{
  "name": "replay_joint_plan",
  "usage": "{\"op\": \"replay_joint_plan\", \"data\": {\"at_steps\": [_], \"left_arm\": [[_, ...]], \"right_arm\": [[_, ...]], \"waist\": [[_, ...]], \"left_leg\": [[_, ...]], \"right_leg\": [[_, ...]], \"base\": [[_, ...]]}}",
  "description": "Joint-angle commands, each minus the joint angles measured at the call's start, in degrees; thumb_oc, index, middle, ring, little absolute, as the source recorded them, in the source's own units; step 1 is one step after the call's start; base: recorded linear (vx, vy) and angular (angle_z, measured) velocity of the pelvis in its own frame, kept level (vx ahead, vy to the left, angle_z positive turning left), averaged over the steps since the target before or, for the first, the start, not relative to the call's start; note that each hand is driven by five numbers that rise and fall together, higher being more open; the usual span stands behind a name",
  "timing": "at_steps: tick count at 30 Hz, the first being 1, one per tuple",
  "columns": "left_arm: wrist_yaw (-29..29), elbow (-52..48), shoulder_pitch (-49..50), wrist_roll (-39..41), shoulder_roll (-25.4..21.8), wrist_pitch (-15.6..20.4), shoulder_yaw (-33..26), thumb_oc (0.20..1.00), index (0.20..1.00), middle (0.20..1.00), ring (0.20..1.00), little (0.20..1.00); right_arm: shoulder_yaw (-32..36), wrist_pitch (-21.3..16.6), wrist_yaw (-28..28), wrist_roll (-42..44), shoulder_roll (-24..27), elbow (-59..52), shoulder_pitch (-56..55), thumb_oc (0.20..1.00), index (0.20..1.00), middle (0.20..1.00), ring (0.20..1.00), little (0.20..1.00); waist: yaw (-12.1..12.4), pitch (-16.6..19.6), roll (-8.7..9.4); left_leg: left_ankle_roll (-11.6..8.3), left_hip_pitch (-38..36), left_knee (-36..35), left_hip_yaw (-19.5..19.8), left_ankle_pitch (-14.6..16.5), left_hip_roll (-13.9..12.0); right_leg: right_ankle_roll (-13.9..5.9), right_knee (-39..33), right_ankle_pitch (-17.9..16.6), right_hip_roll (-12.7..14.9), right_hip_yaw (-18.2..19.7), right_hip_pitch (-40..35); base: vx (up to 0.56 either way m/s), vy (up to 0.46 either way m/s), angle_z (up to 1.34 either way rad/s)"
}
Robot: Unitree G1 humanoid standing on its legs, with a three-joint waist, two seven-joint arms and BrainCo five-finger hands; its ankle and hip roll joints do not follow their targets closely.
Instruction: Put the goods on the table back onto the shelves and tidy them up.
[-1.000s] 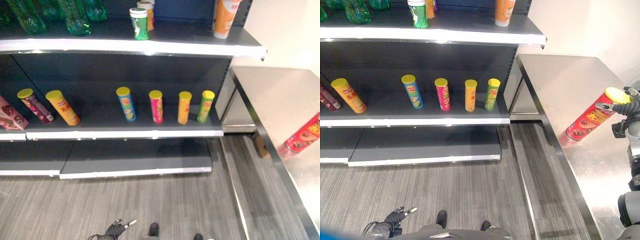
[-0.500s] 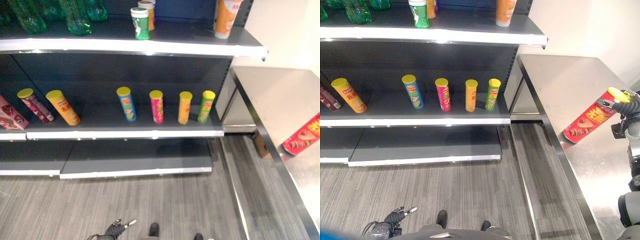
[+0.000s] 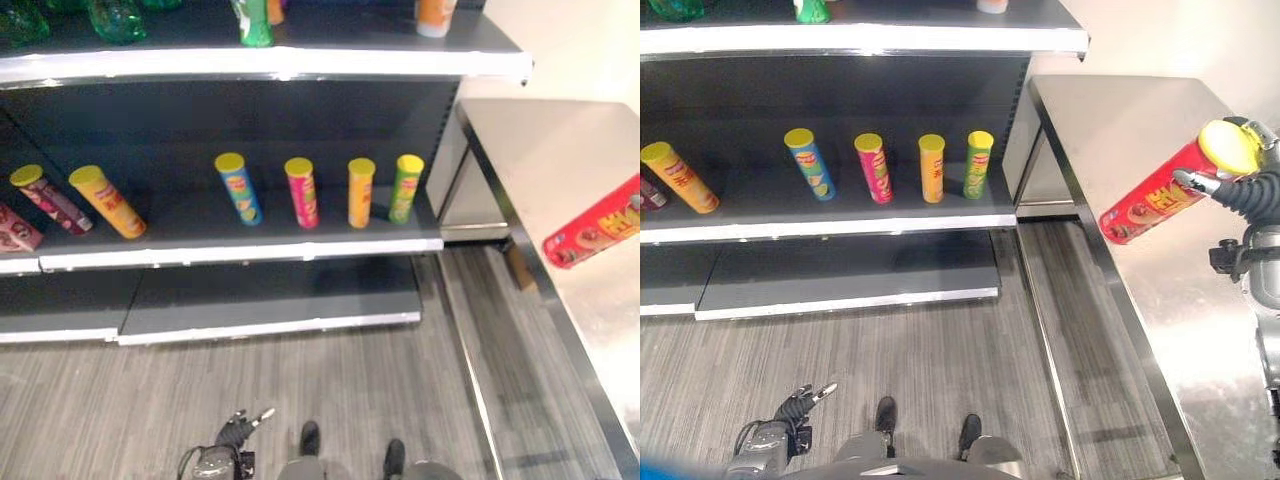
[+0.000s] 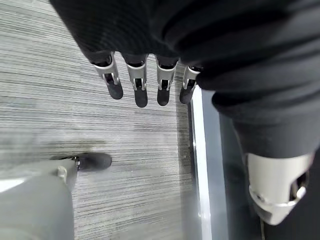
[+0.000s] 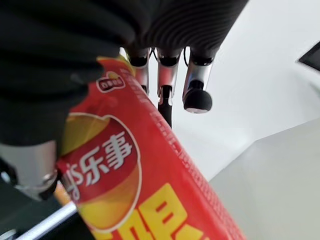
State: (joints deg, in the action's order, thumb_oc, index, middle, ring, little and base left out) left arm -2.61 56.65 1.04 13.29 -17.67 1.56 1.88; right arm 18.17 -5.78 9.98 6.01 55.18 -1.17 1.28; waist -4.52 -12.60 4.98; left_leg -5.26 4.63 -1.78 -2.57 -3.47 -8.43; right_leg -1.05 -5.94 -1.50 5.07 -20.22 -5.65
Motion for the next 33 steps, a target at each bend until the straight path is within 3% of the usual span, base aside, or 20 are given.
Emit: {"op": "replay_joint_plan", "data": {"at_steps": [1,3,5,6,11,12,14,17,19,22,24,26,28,29,30,31,32,33], "left_arm": [[-2.5,0.5,-2.6,-0.2,-2.7,1.6,1.2,1.0,1.0,1.0,1.0,1.0],[-2.5,0.8,-3.2,-0.7,-2.6,1.5,1.6,1.0,1.0,1.0,1.0,1.0],[-2.4,1.1,-4.2,-2.1,-2.7,1.2,2.8,1.0,1.0,1.0,1.0,1.0],[-2.4,0.9,-4.5,-3.5,-3.7,1.2,3.4,1.0,1.0,1.0,1.0,1.0],[-2.4,0.9,-4.5,-3.5,-3.7,1.2,3.3,1.0,1.0,1.0,1.0,1.0],[-2.1,0.6,-3.5,-4.4,-6.0,1.1,2.1,1.0,1.0,1.0,1.0,1.0],[-2.1,0.8,-3.1,-4.2,-5.8,1.0,1.8,1.0,1.0,1.0,1.0,1.0],[-1.8,0.8,-3.1,-3.8,-4.7,1.0,1.9,1.0,1.0,1.0,1.0,1.0],[-1.1,0.9,-2.8,-3.7,-3.2,1.2,2.1,1.0,1.0,1.0,1.0,1.0],[-1.1,0.4,-2.1,-2.4,-1.2,1.9,1.5,1.0,1.0,1.0,1.0,1.0],[-1.2,0.0,-2.3,-2.2,-0.8,2.0,1.7,1.0,1.0,1.0,1.0,1.0],[-1.2,-1.5,-2.4,-1.6,-0.6,2.1,1.9,1.0,1.0,1.0,1.0,1.0],[-1.3,-2.3,-2.0,-1.4,-0.5,2.1,1.7,1.0,1.0,1.0,1.0,1.0],[-1.7,-2.1,-2.3,-1.5,-0.6,2.1,1.6,1.0,1.0,1.0,1.0,1.0],[-2.7,-1.9,-2.6,-0.3,-1.2,2.1,0.9,1.0,1.0,1.0,1.0,1.0],[-3.7,-2.8,-2.3,0.4,-1.5,2.2,0.5,1.0,1.0,1.0,1.0,1.0],[-3.7,-2.8,-2.3,0.4,-1.5,2.2,0.5,1.0,1.0,1.0,1.0,1.0],[-3.9,-2.5,-1.9,-0.1,-1.1,1.7,0.8,1.0,1.0,1.0,1.0,1.0]], "right_arm": [[5.0,-2.4,3.6,-4.0,0.1,-1.6,2.2,0.2,0.2,0.2,0.2,0.2],[5.1,-1.7,3.6,-5.0,-0.5,-1.4,1.7,0.2,0.2,0.2,0.2,0.2],[3.8,-0.8,3.6,-6.1,-1.9,-1.4,2.0,0.2,0.2,0.2,0.2,0.2],[2.1,-0.5,3.7,-7.3,-2.5,-1.4,3.0,0.2,0.2,0.2,0.2,0.2],[2.0,-0.5,3.7,-7.4,-2.5,-1.4,3.1,0.2,0.2,0.2,0.2,0.2],[-0.8,-0.6,3.0,-8.1,-2.8,-3.1,5.7,0.2,0.2,0.2,0.2,0.2],[-2.0,-1.4,2.3,-7.8,-2.4,-4.2,6.6,0.2,0.2,0.2,0.2,0.2],[-3.0,-2.3,1.8,-7.6,-2.0,-5.5,7.1,0.2,0.2,0.2,0.2,0.2],[-3.6,-2.3,1.2,-8.7,-1.2,-6.9,7.1,0.2,0.2,0.2,0.2,0.2],[-5.2,-3.3,0.6,-8.5,-1.0,-9.1,8.4,0.2,0.2,0.2,0.2,0.2],[-5.3,-3.6,0.3,-8.2,-1.2,-9.8,8.4,0.2,0.2,0.2,0.2,0.2],[-6.4,-3.7,-0.7,-8.4,-0.3,-10.7,8.6,0.2,0.2,0.2,0.2,0.2],[-8.4,-3.5,-2.1,-9.4,0.3,-11.6,8.9,0.2,0.2,0.2,0.2,0.2],[-9.8,-3.6,-2.7,-9.9,0.6,-12.1,9.4,0.2,0.2,0.2,0.2,0.2],[-11.7,-3.7,-3.3,-9.1,0.1,-13.0,9.4,0.2,0.2,0.2,0.2,0.2],[-12.5,-3.4,-3.4,-9.7,-0.6,-12.9,8.3,0.2,0.2,0.2,0.2,0.2],[-12.5,-3.4,-3.4,-9.7,-0.6,-12.9,8.3,0.2,0.2,0.2,0.2,0.2],[-12.7,-2.3,-3.4,-11.6,-2.5,-13.1,6.4,0.2,0.2,0.2,0.2,0.2]], "waist": [[0.6,3.5,0.27],[0.2,3.8,-0.23],[0.0,3.9,-0.97],[0.4,3.5,-1.12],[0.7,3.6,-1.01],[1.8,1.4,-1.68],[1.9,1.3,-1.16],[2.0,1.2,0.02],[1.9,1.7,0.83],[2.3,2.0,0.44],[2.5,1.2,0.41],[2.6,-1.2,0.87],[2.8,-1.0,1.13],[3.1,-0.9,1.77],[3.0,-0.7,2.62],[2.4,-0.2,2.34],[2.4,-0.2,2.37],[2.6,0.5,0.88]], "left_leg": [[-0.26,-4.8,0.6,0.7,6.3,-2.0],[0.02,-5.1,0.0,0.8,6.7,-1.0],[1.2,-6.0,-0.6,0.3,7.9,1.8],[2.98,-6.6,-2.0,-1.1,8.3,3.8],[3.14,-6.6,-2.2,-1.5,8.2,3.9],[4.68,-6.1,-3.2,-4.8,8.5,5.8],[4.24,-5.2,-3.2,-4.9,7.8,6.3],[3.87,-4.9,-3.2,-4.5,7.1,8.1],[3.89,-4.9,-3.2,-3.7,7.4,10.1],[4.29,-5.2,-3.2,-2.6,7.6,11.1],[4.5,-6.0,-3.2,-2.3,7.0,11.4],[3.62,-0.4,6.8,-2.6,9.8,10.5],[3.13,0.2,6.8,-2.2,9.9,8.4],[2.98,0.6,6.2,-1.1,9.2,6.7],[2.83,1.3,3.9,0.5,5.4,1.1],[2.44,0.7,2.1,-1.0,2.8,-2.5],[2.46,0.8,1.8,-1.0,2.6,-2.4],[1.25,-0.2,0.7,0.7,3.2,-2.0]], "right_leg": [[-3.92,0.9,9.2,1.6,5.4,-1.0],[-4.43,0.9,8.2,2.8,5.4,-1.1],[-5.59,2.0,5.4,5.6,5.7,-0.3],[-6.78,4.1,2.3,7.8,6.1,2.1],[-6.92,4.2,2.2,7.9,6.5,2.5],[-5.18,14.1,5.4,6.3,3.3,7.7],[-4.01,17.3,9.4,2.3,3.5,9.5],[-3.23,16.6,12.1,-3.7,5.6,10.0],[-1.61,9.5,11.2,-6.0,8.6,7.2],[-2.17,2.2,7.9,-7.0,11.3,4.6],[-2.08,2.0,7.8,-6.8,11.6,4.0],[-1.82,2.1,7.6,-5.1,10.2,3.7],[-1.97,1.7,7.6,-4.6,10.0,3.5],[-2.01,1.6,7.6,-3.9,10.1,3.8],[-1.77,1.8,9.5,-2.2,9.4,4.5],[-1.86,2.3,11.1,-1.3,9.1,4.2],[-1.86,2.3,11.1,-1.3,9.0,4.3],[-2.46,2.5,11.3,-0.8,8.9,2.6]], "base": [[0.23,0.715,0.19],[0.11,0.422,0.11],[0.07,0.631,0.04],[0.01,0.58,-0.13],[-0.04,0.208,-0.15],[-0.22,0.678,0.13],[-0.16,0.372,-0.31],[-0.05,0.021,0.05],[0.0,0.039,0.04],[0.04,0.033,0.35],[0.0,0.034,0.12],[-0.09,0.073,0.31],[0.04,0.1,0.42],[0.14,0.191,0.18],[0.25,0.337,0.01],[0.23,0.306,0.14],[0.34,0.445,0.25],[0.32,0.457,0.31]]}}
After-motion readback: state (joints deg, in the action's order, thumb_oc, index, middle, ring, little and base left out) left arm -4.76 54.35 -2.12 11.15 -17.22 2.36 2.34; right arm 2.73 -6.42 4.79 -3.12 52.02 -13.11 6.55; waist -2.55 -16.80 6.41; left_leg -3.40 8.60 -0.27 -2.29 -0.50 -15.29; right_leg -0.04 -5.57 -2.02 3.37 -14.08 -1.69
